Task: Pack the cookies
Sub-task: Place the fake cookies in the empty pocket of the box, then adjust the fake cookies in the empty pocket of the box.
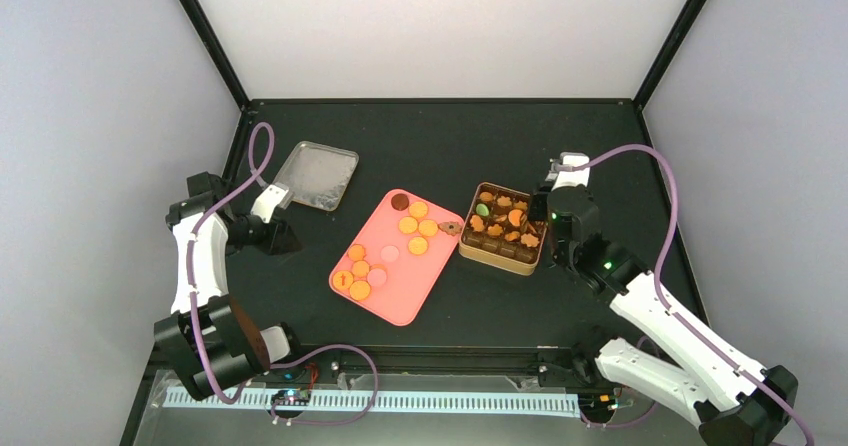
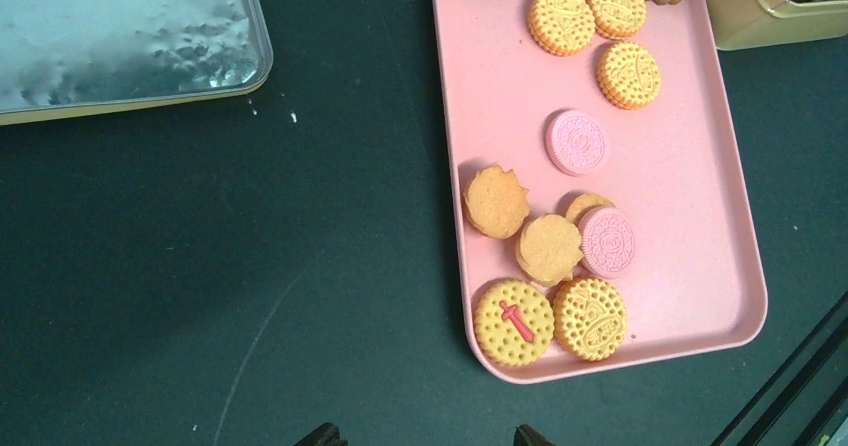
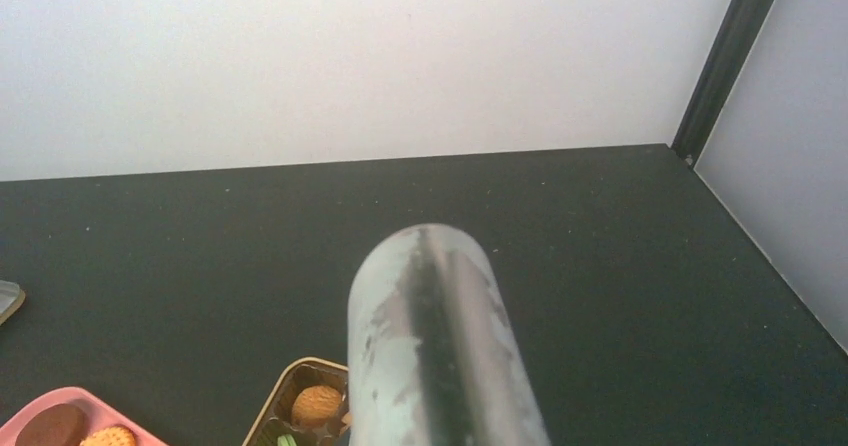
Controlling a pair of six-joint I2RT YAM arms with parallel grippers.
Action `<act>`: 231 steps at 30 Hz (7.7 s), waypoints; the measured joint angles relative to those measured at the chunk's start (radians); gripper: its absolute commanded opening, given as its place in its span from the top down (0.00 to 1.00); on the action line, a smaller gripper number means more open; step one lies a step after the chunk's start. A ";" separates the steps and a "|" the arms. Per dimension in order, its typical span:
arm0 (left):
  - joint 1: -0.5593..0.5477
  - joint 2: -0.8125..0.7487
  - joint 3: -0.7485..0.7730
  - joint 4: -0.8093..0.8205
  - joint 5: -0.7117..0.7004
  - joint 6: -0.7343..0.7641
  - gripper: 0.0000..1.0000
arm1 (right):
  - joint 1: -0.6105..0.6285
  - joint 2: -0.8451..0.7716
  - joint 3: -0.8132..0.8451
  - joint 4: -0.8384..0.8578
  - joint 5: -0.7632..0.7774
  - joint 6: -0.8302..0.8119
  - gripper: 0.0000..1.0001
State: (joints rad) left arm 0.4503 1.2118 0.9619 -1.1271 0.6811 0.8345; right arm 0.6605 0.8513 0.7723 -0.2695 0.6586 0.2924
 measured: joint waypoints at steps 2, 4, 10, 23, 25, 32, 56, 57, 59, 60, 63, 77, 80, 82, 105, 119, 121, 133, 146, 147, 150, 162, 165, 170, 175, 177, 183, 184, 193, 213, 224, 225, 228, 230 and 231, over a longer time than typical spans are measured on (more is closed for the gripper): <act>0.000 0.000 0.000 -0.002 0.000 0.001 0.54 | 0.000 0.001 0.002 -0.003 -0.005 0.001 0.72; 0.000 -0.001 0.000 -0.002 0.000 0.002 0.54 | 0.000 -0.002 0.002 -0.018 -0.015 0.002 0.71; 0.000 -0.001 0.000 -0.002 0.000 0.003 0.54 | 0.000 -0.063 -0.020 -0.067 -0.068 0.009 0.69; 0.000 -0.001 0.000 -0.002 0.000 0.003 0.54 | 0.000 0.021 -0.052 -0.058 -0.093 0.011 0.66; 0.000 -0.001 0.000 -0.002 0.000 0.003 0.54 | 0.000 0.039 -0.045 -0.047 -0.090 0.001 0.66; 0.000 -0.001 0.000 -0.002 0.000 0.002 0.54 | 0.000 0.060 -0.039 -0.028 -0.068 -0.019 0.68; 0.000 -0.001 0.000 -0.002 -0.004 0.002 0.54 | -0.091 0.288 0.108 0.108 -0.087 -0.059 0.68; 0.000 -0.001 0.000 -0.002 -0.004 0.002 0.54 | -0.105 0.297 0.108 0.115 -0.096 -0.059 0.68; 0.000 -0.001 0.000 -0.002 -0.004 0.002 0.54 | -0.131 0.312 0.108 0.126 -0.119 -0.059 0.68; 0.000 -0.001 0.000 -0.002 -0.004 0.002 0.54 | -0.143 0.319 0.108 0.132 -0.133 -0.059 0.67; 0.000 -0.001 0.000 -0.002 -0.004 0.002 0.54 | -0.163 0.334 0.108 0.150 -0.173 -0.060 0.67; 0.000 -0.001 0.000 -0.002 -0.005 0.002 0.54 | -0.232 0.382 0.085 0.257 -0.284 -0.060 0.68; 0.000 -0.001 0.000 -0.002 -0.005 0.002 0.54 | -0.232 0.379 0.073 0.267 -0.301 -0.060 0.69; 0.000 -0.001 0.000 -0.002 -0.005 0.002 0.54 | -0.232 0.372 0.055 0.269 -0.318 -0.057 0.71; 0.000 -0.001 0.008 -0.003 -0.004 0.002 0.54 | -0.236 0.140 -0.052 0.206 -0.401 -0.030 0.79; 0.000 -0.001 0.015 -0.003 -0.004 0.002 0.54 | -0.236 0.035 -0.070 0.140 -0.409 -0.022 0.80; 0.000 -0.001 0.015 -0.003 -0.004 0.002 0.54 | -0.236 0.026 -0.071 0.125 -0.416 -0.020 0.80; 0.000 -0.001 0.016 -0.003 -0.003 0.002 0.54 | -0.236 0.032 -0.079 0.097 -0.422 -0.003 0.64; 0.000 -0.001 0.016 -0.003 -0.003 0.002 0.54 | -0.224 0.103 -0.056 0.124 -0.393 -0.002 0.71; 0.000 -0.001 0.016 -0.003 -0.003 0.002 0.54 | -0.224 0.102 -0.053 0.128 -0.389 -0.004 0.71; 0.000 -0.001 0.016 -0.003 -0.003 0.002 0.54 | -0.224 0.100 -0.044 0.137 -0.376 -0.010 0.71; 0.000 -0.001 0.016 -0.003 -0.003 0.002 0.54 | -0.219 0.157 -0.025 0.177 -0.356 -0.024 0.71; 0.000 -0.001 0.016 -0.003 -0.003 0.002 0.54 | -0.212 0.177 -0.025 0.180 -0.349 -0.024 0.71; 0.000 -0.001 0.016 -0.003 -0.003 0.002 0.54 | -0.203 0.192 -0.025 0.189 -0.340 -0.025 0.69; 0.000 -0.001 0.016 -0.003 -0.003 0.002 0.54 | -0.194 0.194 -0.025 0.189 -0.318 -0.029 0.67; 0.000 -0.001 0.016 -0.003 -0.003 0.002 0.54 | -0.190 0.195 -0.025 0.189 -0.311 -0.029 0.67; 0.000 -0.001 0.016 -0.003 -0.003 0.002 0.55 | -0.182 0.203 -0.024 0.198 -0.293 -0.032 0.70; 0.000 -0.001 0.016 -0.003 -0.003 0.002 0.54 | -0.182 0.204 -0.024 0.199 -0.291 -0.032 0.71; 0.000 -0.001 0.018 -0.010 -0.003 0.002 0.54 | -0.182 0.210 -0.024 0.204 -0.283 -0.032 0.81; 0.000 -0.001 0.024 -0.010 -0.003 0.002 0.55 | -0.179 0.170 0.024 0.202 -0.304 -0.085 0.74; 0.000 -0.001 0.024 -0.010 -0.004 0.002 0.55 | -0.179 0.244 0.019 0.202 -0.320 -0.072 0.66; 0.000 -0.001 0.024 -0.010 -0.004 0.002 0.55 | -0.179 0.248 0.018 0.202 -0.320 -0.069 0.65; 0.000 -0.001 0.024 -0.010 -0.004 0.002 0.55 | -0.179 0.251 0.011 0.203 -0.322 -0.064 0.64; 0.000 -0.001 0.024 -0.010 -0.004 0.002 0.55 | -0.179 0.251 0.007 0.204 -0.323 -0.056 0.64; 0.000 -0.001 0.024 -0.010 -0.004 0.002 0.55 | -0.179 0.251 0.005 0.207 -0.324 -0.054 0.64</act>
State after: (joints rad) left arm 0.4503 1.2110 0.9859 -1.1374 0.6773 0.8368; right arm 0.4820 1.1023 0.7769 -0.0624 0.3344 0.2386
